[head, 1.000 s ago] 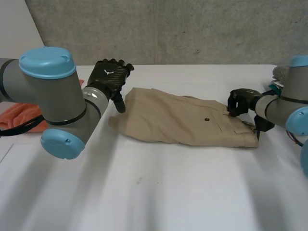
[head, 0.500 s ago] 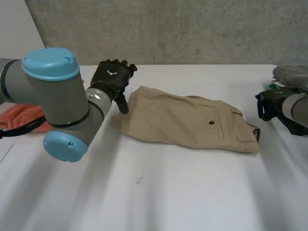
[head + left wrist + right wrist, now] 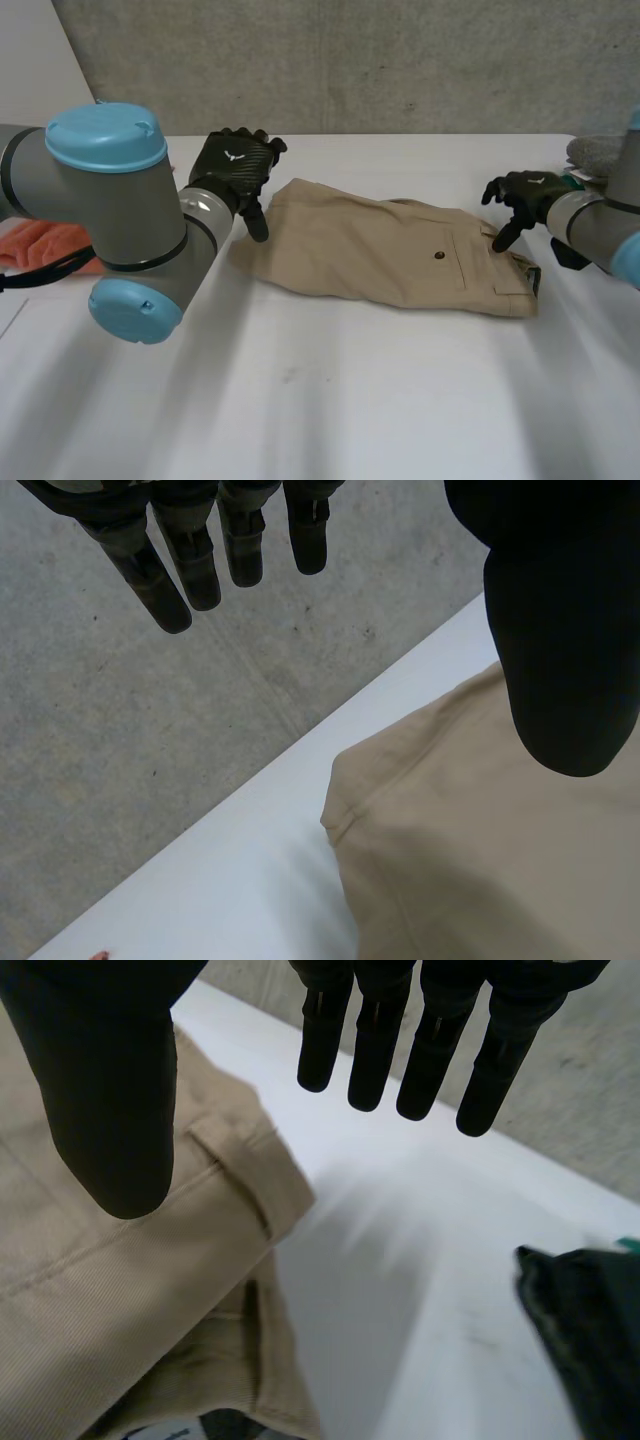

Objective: Fold the laundry.

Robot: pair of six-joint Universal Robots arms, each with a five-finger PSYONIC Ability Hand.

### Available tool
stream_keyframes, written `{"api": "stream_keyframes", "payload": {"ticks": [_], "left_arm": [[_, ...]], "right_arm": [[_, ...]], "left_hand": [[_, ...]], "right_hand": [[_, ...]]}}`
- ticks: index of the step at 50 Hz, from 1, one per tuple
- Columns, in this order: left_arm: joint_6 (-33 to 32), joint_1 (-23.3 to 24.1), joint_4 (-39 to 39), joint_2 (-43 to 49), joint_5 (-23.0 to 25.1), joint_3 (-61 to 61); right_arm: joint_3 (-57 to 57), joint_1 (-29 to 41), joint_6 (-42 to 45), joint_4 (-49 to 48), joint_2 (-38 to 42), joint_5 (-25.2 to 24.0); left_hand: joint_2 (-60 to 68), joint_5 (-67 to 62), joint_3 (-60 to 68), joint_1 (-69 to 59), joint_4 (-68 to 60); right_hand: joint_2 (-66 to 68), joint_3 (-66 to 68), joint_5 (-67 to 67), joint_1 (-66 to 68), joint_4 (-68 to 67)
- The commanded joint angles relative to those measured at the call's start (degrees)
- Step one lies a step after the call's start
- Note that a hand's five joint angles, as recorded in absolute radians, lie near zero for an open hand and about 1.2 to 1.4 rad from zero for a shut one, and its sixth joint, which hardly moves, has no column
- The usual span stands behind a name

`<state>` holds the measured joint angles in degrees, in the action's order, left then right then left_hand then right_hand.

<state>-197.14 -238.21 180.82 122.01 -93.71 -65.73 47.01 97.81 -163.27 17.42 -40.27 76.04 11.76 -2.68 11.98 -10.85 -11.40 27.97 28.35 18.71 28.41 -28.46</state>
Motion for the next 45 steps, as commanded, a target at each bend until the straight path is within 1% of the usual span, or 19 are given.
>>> {"api": "stream_keyframes", "payload": {"ticks": [1, 3, 5, 6, 11, 14, 16, 17, 20, 21, 26, 29, 34, 35, 36, 37, 40, 45], "left_arm": [[0.09, -0.23, 0.23, -0.10, -0.15, -1.25], [0.09, -0.41, 0.23, -0.02, -0.15, -1.42], [0.09, -0.50, 0.23, -0.10, -0.15, -1.69], [0.09, -0.50, 0.23, -0.19, -0.15, -1.86], [0.09, -0.67, 0.23, -0.37, -0.15, -2.39], [0.09, -0.76, 0.23, -0.81, -0.15, -2.83], [0.09, -0.85, 0.23, -0.98, -0.15, -2.92], [0.18, -1.02, 0.23, -1.16, 0.02, -3.00], [0.18, -1.11, 0.23, -1.25, 0.02, -3.09], [0.18, -1.11, 0.23, -1.33, -0.06, -3.18], [0.44, -0.94, 0.06, -1.42, -0.07, -3.36], [0.44, -0.76, 0.23, -1.86, -0.07, -3.62], [0.44, -0.50, 0.23, -2.56, -0.07, -3.80], [0.44, -0.41, 0.23, -2.57, -0.07, -3.88], [0.44, -0.41, 0.23, -2.65, -0.07, -3.88], [0.44, -0.32, 0.23, -2.57, -0.15, -3.88], [0.44, -0.32, 0.23, -2.65, -0.15, -3.88], [0.53, -0.32, 0.23, -3.35, -0.07, -3.97]], "right_arm": [[-7.72, 0.72, -0.03, 3.24, 7.74, 1.48], [-8.16, 0.63, 0.05, 2.89, 8.45, 1.83], [-8.25, 0.55, -0.03, 1.83, 9.07, 2.18], [-8.34, 0.46, -0.12, 1.39, 9.07, 2.36], [-5.19, -0.60, -0.30, 0.86, 5.30, 4.73], [1.30, -2.17, 0.40, -1.58, -1.37, 7.10], [3.69, -2.79, 1.19, -3.35, -3.76, 7.54], [6.05, -3.49, 2.24, -4.66, -5.77, 7.81], [8.88, -4.38, 4.61, -5.55, -8.07, 8.16], [10.28, -4.81, 6.97, -5.38, -9.20, 8.68], [13.54, -6.13, 13.58, -5.29, -11.41, 11.94], [12.93, -6.31, 15.87, -4.94, -10.10, 12.82], [11.97, -5.96, 15.88, -3.88, -9.39, 12.99], [11.79, -5.87, 15.53, -3.80, -9.39, 12.99], [11.70, -5.70, 15.17, -3.62, -9.48, 12.91], [11.52, -5.26, 14.30, -3.45, -9.91, 12.99], [11.79, -4.82, 12.72, -3.80, -11.06, 12.73], [15.46, -4.38, 8.24, -3.44, -16.58, 11.33]], "left_hand": [[-1.76, 2.68, -1.98, 0.85, 1.40], [-1.76, 2.68, -1.98, 0.85, 1.40], [-1.76, 2.68, -1.98, 0.85, 1.40], [-1.76, 2.68, -1.98, 0.85, 1.40], [-1.76, 2.68, -1.98, 0.85, 1.40], [-1.76, 2.68, -1.98, 0.85, 1.40], [-1.76, 2.68, -1.98, 0.85, 1.40], [-1.76, 2.68, -1.98, 0.85, 1.40], [-1.76, 2.68, -1.98, 0.85, 1.40], [-1.76, 2.68, -1.98, 0.85, 1.40], [-1.76, 2.68, -1.98, 0.85, 1.40], [-1.76, 2.68, -1.98, 0.85, 1.40], [-1.76, 2.68, -1.98, 0.85, 1.40], [-1.76, 2.68, -1.98, 0.85, 1.40], [-1.76, 2.68, -1.98, 0.85, 1.40], [-1.76, 2.68, -1.98, 0.85, 1.40], [-1.76, 2.68, -1.98, 0.85, 1.40], [-1.76, 2.68, -1.98, 0.85, 1.40]], "right_hand": [[15.81, 15.44, 15.08, 15.37, -15.32], [21.02, 20.65, 20.29, 20.58, -20.53], [43.49, 43.12, 42.75, 43.05, -43.00], [51.94, 51.57, 51.21, 51.50, -51.45], [52.03, 51.65, 51.29, 51.59, -51.54], [52.03, 51.65, 51.29, 51.59, -51.54], [52.03, 51.65, 51.29, 51.59, -51.54], [52.03, 51.65, 51.29, 51.59, -51.54], [52.03, 51.65, 51.29, 51.59, -51.54], [52.03, 51.65, 51.29, 51.59, -51.54], [52.03, 51.65, 51.29, 51.59, -51.54], [52.03, 51.65, 51.29, 51.59, -51.54], [52.03, 51.65, 51.29, 51.59, -51.54], [37.69, 37.31, 36.95, 37.24, -37.20], [13.56, 13.19, 12.82, 13.12, -13.07], [-17.97, -18.35, -18.71, -18.41, 18.46], [-17.97, -18.35, -18.71, -18.41, 18.46], [-17.97, -18.35, -18.71, -18.41, 18.46]]}}
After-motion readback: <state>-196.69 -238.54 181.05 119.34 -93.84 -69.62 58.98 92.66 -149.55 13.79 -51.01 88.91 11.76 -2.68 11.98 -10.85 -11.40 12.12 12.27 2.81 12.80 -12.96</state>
